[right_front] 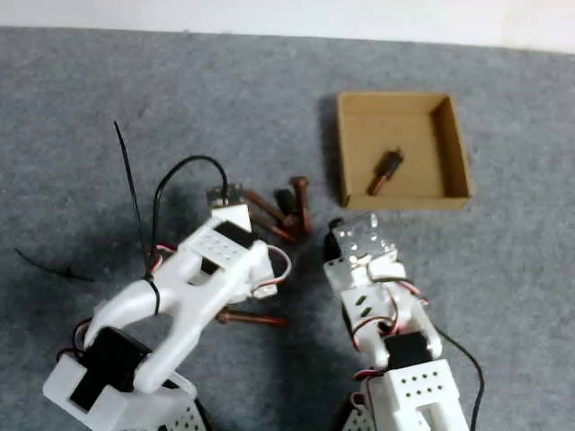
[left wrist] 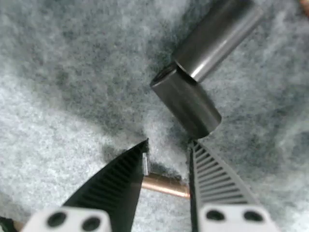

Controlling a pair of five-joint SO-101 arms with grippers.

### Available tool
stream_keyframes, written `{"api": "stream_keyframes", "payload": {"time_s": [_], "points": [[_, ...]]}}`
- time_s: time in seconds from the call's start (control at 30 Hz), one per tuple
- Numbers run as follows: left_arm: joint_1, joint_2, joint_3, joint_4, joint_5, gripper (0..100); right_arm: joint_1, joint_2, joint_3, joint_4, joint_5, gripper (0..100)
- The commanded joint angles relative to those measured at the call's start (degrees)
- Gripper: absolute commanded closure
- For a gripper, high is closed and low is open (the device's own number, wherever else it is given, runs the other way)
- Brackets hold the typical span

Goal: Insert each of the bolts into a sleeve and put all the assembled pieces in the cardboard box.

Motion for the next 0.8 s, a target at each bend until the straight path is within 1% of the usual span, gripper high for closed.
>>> {"api": "stream_keyframes", "payload": {"time_s": [0.0, 0.17, 0.33, 0.47, 0.53, 0.73, 0.77], "points": [[0.5, -0.9, -0.9, 0.5, 0.4, 87, 0.7, -1.0, -0.8, -1.6, 0.7, 99.4], [3.8, -0.9, -0.7, 0.9, 0.4, 87, 0.7, -1.0, -0.8, -1.6, 0.7, 99.4], [3.5, -0.7, 0.5, 0.4, 0.4, 87, 0.7, -1.0, -0.8, -1.6, 0.7, 99.4], [3.5, -0.7, 5.0, -7.1, 0.4, 87, 0.7, -1.0, -0.8, -1.6, 0.7, 99.4], [3.5, -0.8, 5.9, -9.5, 0.4, 87, 0.7, -1.0, -0.8, -1.6, 0.7, 99.4], [3.5, -1.3, 5.8, -9.1, 0.4, 87, 0.7, -1.0, -0.8, -1.6, 0.7, 99.4], [3.5, -1.4, 5.8, -8.0, 0.4, 87, 0.7, -1.0, -0.8, -1.6, 0.7, 99.4]]}}
